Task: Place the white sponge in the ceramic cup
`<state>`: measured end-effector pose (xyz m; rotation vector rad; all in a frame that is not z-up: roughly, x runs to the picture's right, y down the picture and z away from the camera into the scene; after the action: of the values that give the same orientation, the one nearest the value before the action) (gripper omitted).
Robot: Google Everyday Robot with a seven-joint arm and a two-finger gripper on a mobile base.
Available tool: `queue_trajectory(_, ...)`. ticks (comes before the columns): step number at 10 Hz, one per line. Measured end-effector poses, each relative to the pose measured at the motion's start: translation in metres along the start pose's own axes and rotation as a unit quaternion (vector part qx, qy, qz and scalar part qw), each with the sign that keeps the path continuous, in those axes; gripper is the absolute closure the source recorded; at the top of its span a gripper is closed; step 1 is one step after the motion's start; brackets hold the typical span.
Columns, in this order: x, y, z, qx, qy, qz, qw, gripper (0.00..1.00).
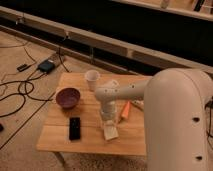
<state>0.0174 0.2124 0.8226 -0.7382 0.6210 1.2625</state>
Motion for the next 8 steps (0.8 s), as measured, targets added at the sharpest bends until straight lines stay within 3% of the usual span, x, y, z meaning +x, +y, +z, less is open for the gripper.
queue_trajectory(3, -0.014, 0.005, -0.029, 0.002, -0.021, -0.002, 0.9998, 1.00)
queue_trajectory(4, -0.025, 0.009, -0.050, 0.002, -0.040, -0.007, 0.9992, 1.00)
queue_trajectory(8, -0.061, 0.017, -0.099, 0.010, -0.090, -0.029, 0.9954, 1.00)
